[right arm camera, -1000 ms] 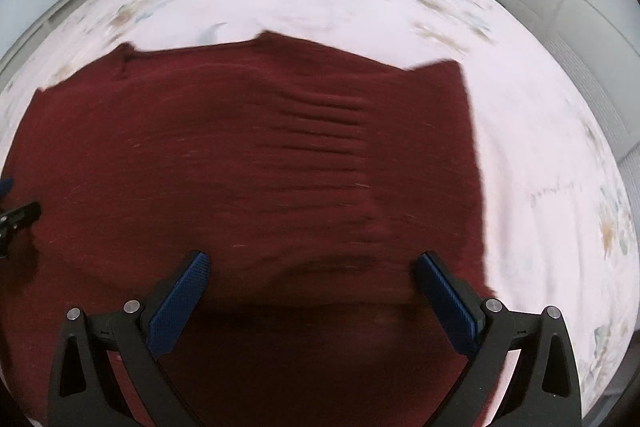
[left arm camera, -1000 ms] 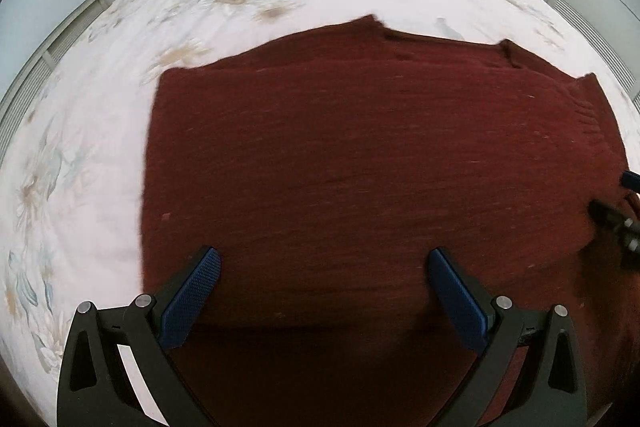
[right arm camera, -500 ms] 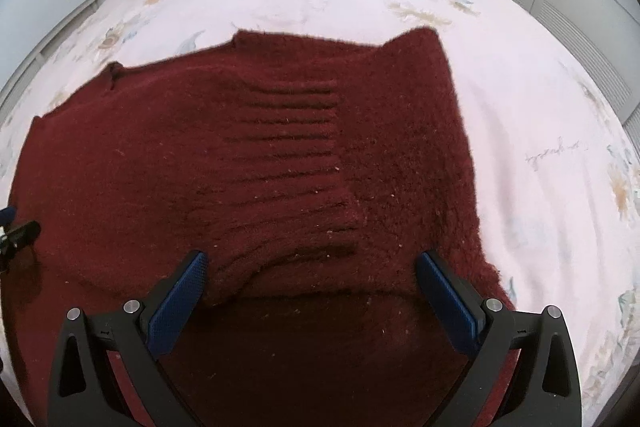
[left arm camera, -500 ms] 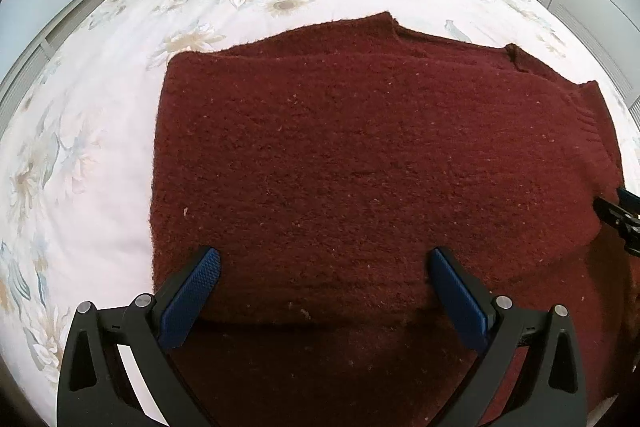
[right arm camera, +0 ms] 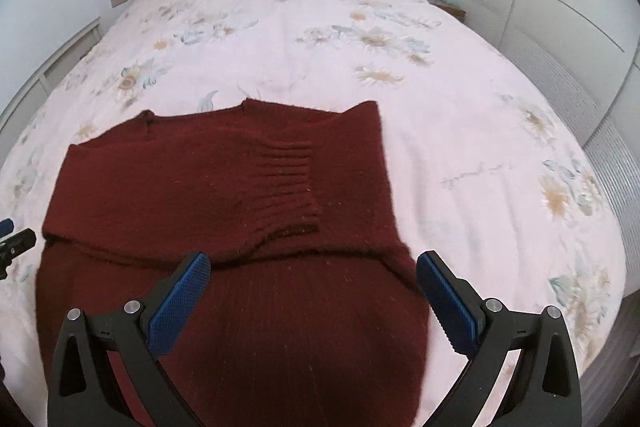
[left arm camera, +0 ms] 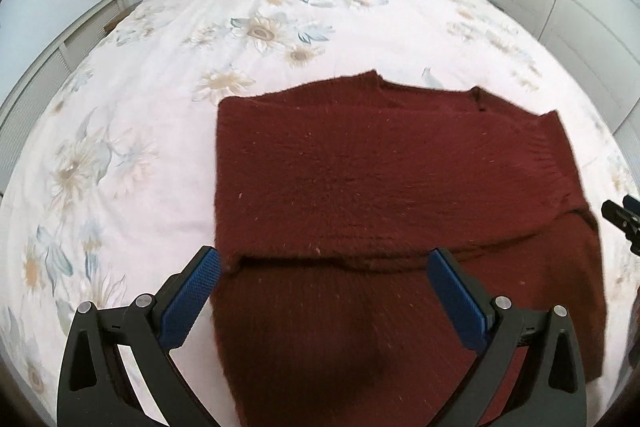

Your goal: Fold small clothes

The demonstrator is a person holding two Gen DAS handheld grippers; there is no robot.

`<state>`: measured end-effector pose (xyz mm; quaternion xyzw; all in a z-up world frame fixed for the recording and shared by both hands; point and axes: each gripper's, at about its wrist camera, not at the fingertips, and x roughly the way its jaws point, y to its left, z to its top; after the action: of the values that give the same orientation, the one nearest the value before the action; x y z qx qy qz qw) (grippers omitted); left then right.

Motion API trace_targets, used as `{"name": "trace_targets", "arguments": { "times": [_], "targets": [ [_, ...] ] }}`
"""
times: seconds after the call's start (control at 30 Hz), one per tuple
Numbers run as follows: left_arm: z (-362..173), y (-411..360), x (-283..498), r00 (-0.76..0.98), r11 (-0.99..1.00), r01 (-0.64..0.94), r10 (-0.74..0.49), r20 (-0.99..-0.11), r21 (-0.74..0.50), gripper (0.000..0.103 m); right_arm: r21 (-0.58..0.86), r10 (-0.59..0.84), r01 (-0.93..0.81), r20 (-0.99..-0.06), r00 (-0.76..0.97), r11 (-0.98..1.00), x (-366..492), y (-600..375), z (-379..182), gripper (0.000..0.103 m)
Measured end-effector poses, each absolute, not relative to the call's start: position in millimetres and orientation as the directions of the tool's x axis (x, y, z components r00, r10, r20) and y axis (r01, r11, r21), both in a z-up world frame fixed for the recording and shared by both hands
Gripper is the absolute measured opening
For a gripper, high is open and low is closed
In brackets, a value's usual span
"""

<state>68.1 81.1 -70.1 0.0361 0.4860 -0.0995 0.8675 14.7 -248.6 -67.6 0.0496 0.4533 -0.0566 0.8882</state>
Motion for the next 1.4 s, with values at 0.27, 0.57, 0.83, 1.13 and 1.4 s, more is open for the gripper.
{"name": "trace_targets", "arguments": {
  "times": [0.27,0.57,0.83,1.13,1.4],
  "targets": [
    [-49,82,37,0.535,0.987,0.162,-0.104,-0.838,-0.019,0.102,0.034,-0.065,0.154,-0.8,0.596,0.988,-27,-252,-52,0.103],
    [-53,103,0,0.523,0.994,0.094,-0.095,-0.847,-0.053,0.102,0.029,-0.071,0.167,-0.823,0.564,0.986,-64,-255,-63,0.103],
    [-84,109,-31,0.451,0.993,0.109,-0.087,-0.888,-0.042,0.102,0.039,-0.05,0.169,-0.869,0.492,0.985,-88,-256,-103,0.103],
    [-141,122,-63,0.306,0.995,0.087,-0.066,-0.95,-0.041,0.102,0.085,0.001,0.215,-0.932,0.361,0.973,-113,-271,-162,0.103],
    [-160,112,-69,0.248,0.988,0.146,-0.088,-0.965,-0.052,0.101,0.019,-0.038,0.179,-0.951,0.308,0.984,-113,-260,-175,0.101]
  ]
}}
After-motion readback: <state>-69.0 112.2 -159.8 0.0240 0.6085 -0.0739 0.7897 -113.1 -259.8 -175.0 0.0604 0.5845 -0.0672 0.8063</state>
